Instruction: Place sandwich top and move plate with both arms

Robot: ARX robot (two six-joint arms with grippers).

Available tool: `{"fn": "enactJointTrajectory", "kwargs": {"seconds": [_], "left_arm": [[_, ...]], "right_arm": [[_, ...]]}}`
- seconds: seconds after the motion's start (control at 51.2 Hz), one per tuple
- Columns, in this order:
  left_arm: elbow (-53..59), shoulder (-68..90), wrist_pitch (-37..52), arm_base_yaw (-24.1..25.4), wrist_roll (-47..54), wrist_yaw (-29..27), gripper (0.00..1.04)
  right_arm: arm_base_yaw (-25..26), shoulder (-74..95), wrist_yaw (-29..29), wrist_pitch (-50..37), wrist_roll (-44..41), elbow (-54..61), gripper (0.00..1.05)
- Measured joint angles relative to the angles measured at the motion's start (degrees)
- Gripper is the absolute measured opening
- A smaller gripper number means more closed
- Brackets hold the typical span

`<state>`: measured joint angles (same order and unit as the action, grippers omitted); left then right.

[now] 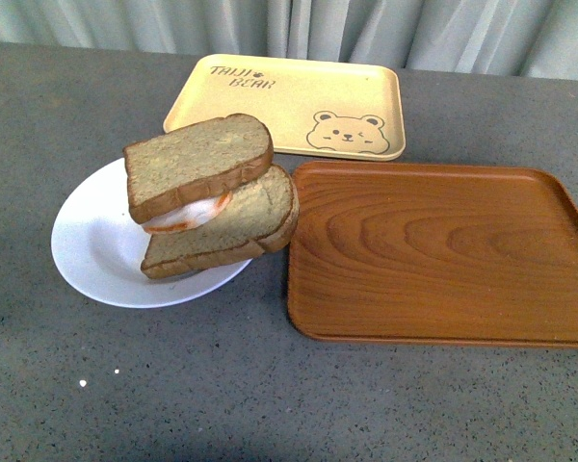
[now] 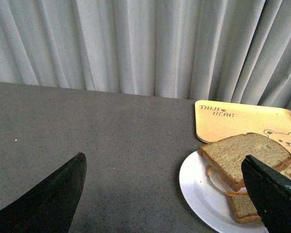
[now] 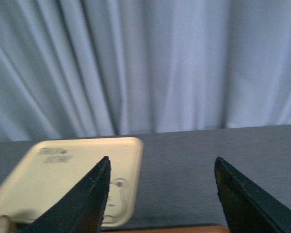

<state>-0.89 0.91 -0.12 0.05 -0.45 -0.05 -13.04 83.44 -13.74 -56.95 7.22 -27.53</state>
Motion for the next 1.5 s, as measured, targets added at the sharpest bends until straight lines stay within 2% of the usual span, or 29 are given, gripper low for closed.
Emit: {"fn": "enactJointTrajectory", "kwargs": {"seconds": [0.039, 0.137, 0.312, 0.351, 0.605, 0.702, 0.761, 0.839, 1.502], "left_arm": [[0.0, 0.0, 0.0, 0.0, 0.0, 0.0, 0.96], [0.0, 0.0, 0.0, 0.0, 0.0, 0.2, 0.96], [0.0, 0.0, 0.0, 0.0, 0.0, 0.0, 0.96], [0.0, 0.0, 0.0, 0.0, 0.0, 0.0, 0.96], [0.0, 0.0, 0.0, 0.0, 0.0, 0.0, 0.96], [0.0, 0.0, 0.0, 0.0, 0.0, 0.0, 0.96], [0.0, 0.0, 0.0, 0.0, 0.0, 0.0, 0.96], [0.0, 0.0, 0.0, 0.0, 0.0, 0.0, 0.96], [0.0, 0.0, 0.0, 0.0, 0.0, 0.0, 0.96]], "right_arm": [[0.9, -1.8, 0.6, -0.2, -1.8, 2.1, 0.53], [2.6, -6.3, 3.5, -0.4, -5.1, 8.4, 0.31], [4.5, -12.0, 5.9, 0.2, -6.2, 13.4, 0.05], [4.9, -13.3, 6.3, 0.5, -6.6, 14.2, 0.02], [7.5, -22.1, 8.3, 4.3, -6.8, 19.7, 0.02], [8.3, -23.0, 9.1, 1.6, -6.9, 22.5, 0.02], [11.0, -25.6, 13.2, 3.8, -6.9, 24.1, 0.02], [12.7, -29.9, 13.4, 7.0, -6.9, 25.0, 0.02], [12.9, -54.9, 13.6, 28.8, -6.9, 26.3, 0.02]]}}
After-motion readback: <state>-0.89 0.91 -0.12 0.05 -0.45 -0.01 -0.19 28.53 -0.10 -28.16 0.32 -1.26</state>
